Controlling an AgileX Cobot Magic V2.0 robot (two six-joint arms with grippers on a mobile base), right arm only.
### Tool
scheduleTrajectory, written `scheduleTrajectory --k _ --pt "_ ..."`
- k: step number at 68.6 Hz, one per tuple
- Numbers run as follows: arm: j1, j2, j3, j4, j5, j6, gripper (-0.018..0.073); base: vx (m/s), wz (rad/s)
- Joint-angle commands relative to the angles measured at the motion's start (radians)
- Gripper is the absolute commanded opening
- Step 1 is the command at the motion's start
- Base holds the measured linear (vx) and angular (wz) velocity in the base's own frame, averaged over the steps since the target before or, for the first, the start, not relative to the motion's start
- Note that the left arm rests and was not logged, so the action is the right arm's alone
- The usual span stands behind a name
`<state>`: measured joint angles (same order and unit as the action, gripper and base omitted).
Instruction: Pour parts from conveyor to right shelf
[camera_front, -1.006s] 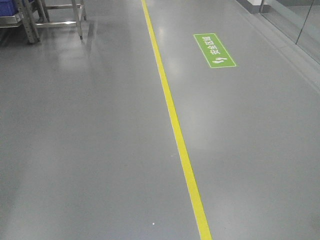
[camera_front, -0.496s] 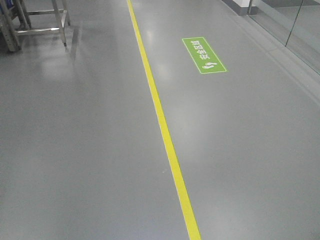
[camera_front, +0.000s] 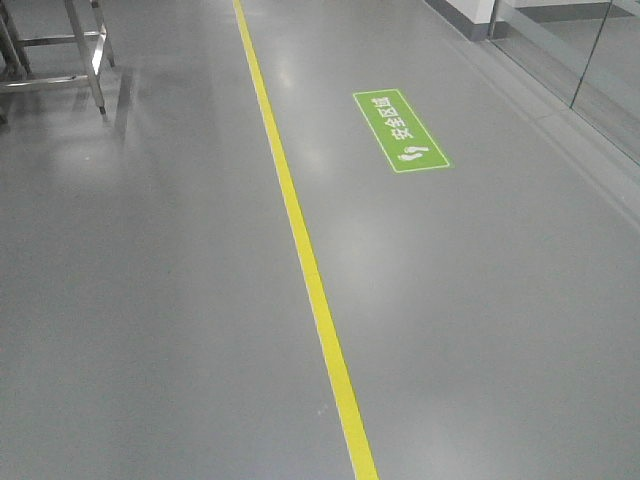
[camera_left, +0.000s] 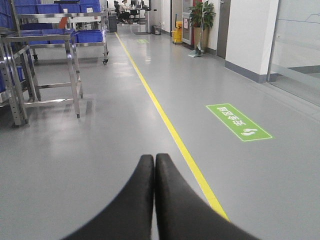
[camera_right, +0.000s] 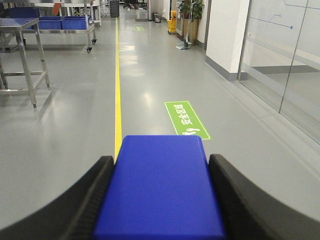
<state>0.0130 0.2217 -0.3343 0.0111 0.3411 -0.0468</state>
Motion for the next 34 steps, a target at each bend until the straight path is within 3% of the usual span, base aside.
scheduleTrajectory --k 1,34 --pt "-0.003 0.010 -0.031 -0.003 -0.078 -0.006 -0.0006 0.50 0.01" --pt "-0.003 0.010 -0.031 -0.003 -0.077 -0.006 -0.0006 0.51 0.02"
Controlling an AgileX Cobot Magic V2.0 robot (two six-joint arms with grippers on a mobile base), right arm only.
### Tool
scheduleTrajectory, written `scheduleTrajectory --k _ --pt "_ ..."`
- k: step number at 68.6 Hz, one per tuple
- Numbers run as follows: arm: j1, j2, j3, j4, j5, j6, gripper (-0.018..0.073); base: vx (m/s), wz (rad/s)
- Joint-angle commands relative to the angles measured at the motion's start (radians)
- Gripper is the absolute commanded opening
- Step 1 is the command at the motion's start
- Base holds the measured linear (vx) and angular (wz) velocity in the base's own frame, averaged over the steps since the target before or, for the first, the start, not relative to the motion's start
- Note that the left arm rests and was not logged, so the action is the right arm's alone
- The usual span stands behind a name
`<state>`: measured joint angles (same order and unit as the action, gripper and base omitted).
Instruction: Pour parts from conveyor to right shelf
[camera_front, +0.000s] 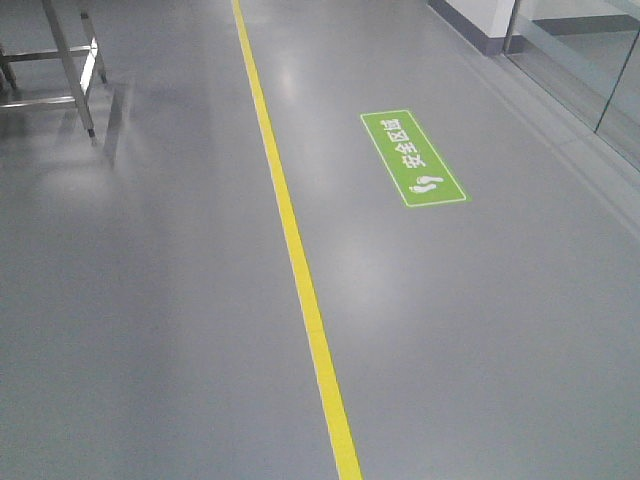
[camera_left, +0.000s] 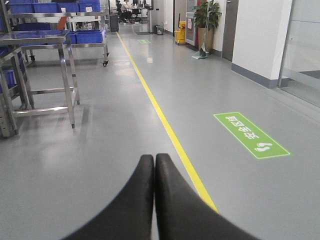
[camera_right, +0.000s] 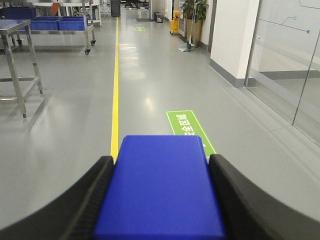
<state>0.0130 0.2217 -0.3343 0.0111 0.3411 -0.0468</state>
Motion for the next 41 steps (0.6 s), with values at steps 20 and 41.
scheduleTrajectory --k 20,41 --pt "-0.003 0.010 -0.031 -0.003 -0.077 -0.006 -0.0006 0.57 -0.02" --pt "-0.003 0.010 -0.031 -0.003 -0.077 -0.006 -0.0006 0.60 0.06"
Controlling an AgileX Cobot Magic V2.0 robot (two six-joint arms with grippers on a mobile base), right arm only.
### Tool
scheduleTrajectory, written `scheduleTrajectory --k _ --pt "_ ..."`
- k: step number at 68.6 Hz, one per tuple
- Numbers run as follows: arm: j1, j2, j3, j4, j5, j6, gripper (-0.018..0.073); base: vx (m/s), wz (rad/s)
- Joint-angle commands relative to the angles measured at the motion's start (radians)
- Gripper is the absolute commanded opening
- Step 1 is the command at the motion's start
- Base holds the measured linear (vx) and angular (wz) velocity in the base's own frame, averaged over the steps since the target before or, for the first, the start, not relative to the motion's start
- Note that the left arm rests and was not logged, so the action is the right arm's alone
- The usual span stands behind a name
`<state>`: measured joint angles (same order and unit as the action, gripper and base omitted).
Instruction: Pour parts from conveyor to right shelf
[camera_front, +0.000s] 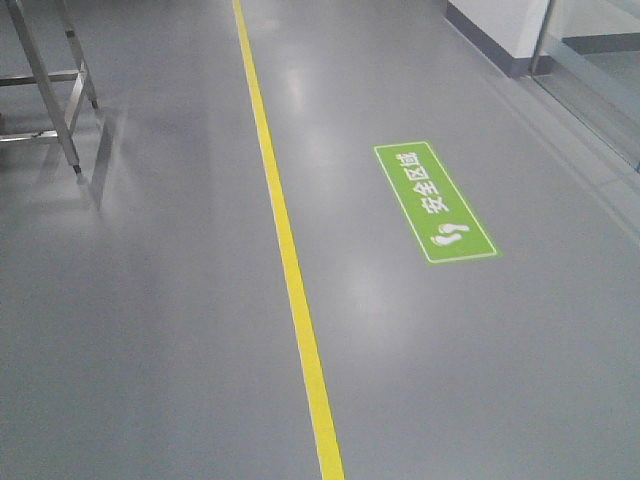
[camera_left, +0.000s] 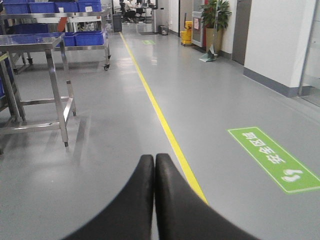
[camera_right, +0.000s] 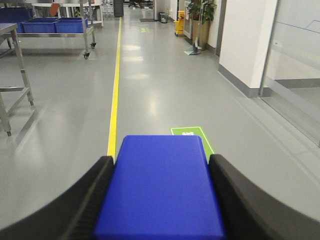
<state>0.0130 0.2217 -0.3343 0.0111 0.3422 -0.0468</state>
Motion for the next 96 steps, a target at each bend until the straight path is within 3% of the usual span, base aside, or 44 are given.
scheduleTrajectory --k 1,96 --pt "-0.003 0.010 -0.031 -0.003 -0.078 -0.006 -0.0006 0.62 0.13" --pt "-0.003 0.010 -0.031 -0.003 -0.071 -0.006 -0.0006 0.69 0.13"
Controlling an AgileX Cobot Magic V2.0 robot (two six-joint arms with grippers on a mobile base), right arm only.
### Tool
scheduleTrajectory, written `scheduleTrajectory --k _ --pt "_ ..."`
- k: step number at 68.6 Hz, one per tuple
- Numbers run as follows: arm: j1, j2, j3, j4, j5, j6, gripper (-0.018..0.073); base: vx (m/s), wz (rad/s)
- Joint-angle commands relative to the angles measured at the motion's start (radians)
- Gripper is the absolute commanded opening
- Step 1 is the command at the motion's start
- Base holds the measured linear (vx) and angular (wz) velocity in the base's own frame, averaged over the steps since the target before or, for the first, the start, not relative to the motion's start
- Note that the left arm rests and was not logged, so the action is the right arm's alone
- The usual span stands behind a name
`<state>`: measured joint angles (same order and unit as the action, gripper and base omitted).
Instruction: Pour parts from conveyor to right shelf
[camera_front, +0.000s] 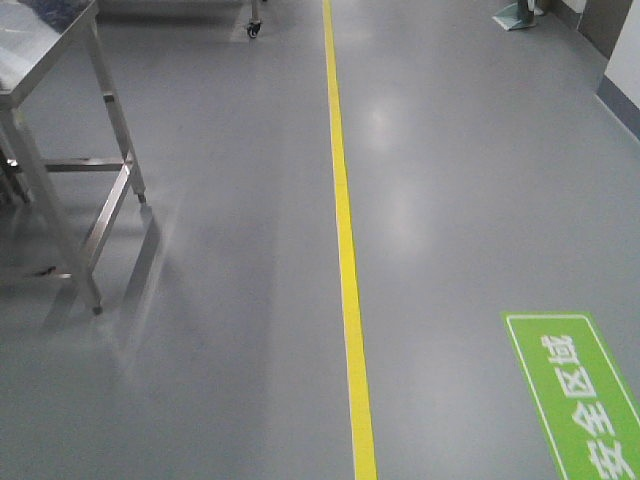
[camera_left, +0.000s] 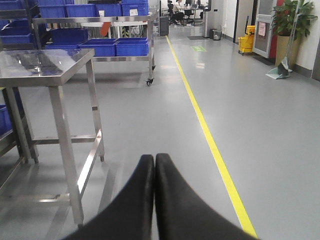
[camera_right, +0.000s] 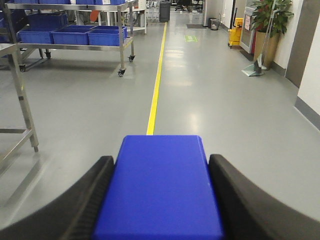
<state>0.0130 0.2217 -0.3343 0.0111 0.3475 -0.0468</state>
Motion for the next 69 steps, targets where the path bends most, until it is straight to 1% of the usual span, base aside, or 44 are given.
scheduleTrajectory --k 1,69 --pt "-0.003 0.010 -0.031 -0.003 -0.074 -0.006 -0.0006 0.72 -0.01" --pt "-0.003 0.010 -0.031 -0.003 -0.069 -0.006 -0.0006 0.69 -0.04"
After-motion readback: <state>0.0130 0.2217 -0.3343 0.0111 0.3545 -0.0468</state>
